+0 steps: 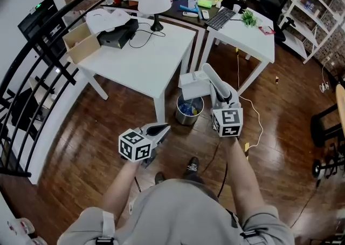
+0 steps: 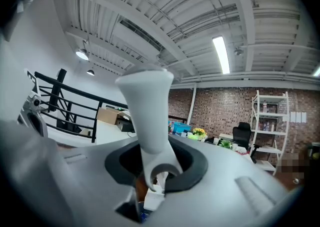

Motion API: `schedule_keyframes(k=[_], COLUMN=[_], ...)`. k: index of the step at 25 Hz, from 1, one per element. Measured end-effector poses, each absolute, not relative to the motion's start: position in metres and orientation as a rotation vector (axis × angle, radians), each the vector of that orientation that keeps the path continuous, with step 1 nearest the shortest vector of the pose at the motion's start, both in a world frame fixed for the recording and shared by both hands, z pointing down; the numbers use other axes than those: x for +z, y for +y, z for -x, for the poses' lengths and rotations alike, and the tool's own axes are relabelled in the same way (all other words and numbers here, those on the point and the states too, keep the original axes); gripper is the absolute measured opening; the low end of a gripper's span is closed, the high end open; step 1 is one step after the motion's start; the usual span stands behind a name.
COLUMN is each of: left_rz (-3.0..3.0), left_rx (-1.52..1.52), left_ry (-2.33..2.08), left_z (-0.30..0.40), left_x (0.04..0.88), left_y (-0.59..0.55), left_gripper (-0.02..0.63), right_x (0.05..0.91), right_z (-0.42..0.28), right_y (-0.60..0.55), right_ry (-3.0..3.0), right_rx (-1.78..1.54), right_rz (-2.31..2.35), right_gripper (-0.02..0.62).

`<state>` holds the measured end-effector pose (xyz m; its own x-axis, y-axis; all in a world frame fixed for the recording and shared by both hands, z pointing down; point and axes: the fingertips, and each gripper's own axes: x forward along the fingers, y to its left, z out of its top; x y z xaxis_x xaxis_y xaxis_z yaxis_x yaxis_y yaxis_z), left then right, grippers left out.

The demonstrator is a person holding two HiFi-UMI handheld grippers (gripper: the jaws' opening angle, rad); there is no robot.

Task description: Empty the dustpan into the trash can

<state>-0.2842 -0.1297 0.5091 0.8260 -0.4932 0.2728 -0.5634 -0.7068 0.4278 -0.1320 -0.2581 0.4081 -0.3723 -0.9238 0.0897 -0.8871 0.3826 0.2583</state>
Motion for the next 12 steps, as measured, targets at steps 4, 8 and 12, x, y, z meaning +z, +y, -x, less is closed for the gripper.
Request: schedule_keyframes(k=[4,8,12], left_rz=[-2.509,-2.512,-2.52], left_rx=[0.184,0.192,0.208], left_ry=[-0.795,-0.786,-0.778], left_z=[0.276,0.255,0.228], left_x=[0.505,0.505,0.504], left_y=[-0.139,-0.146,-0.158], left_gripper=[0.006,0.006,0.006], right_x=[0.397,0.381,0.352], right_z=[0.123,0.106,0.081], right_y=[-0.268,-0.284,-0.312], right_ry=[-2.429,-2.439,-2.492], right_rx=[-0.276,-0.343,-0.381], right_rz=[-1.605,-1.593,-1.61], right_gripper=[0.067,0.064,0.064])
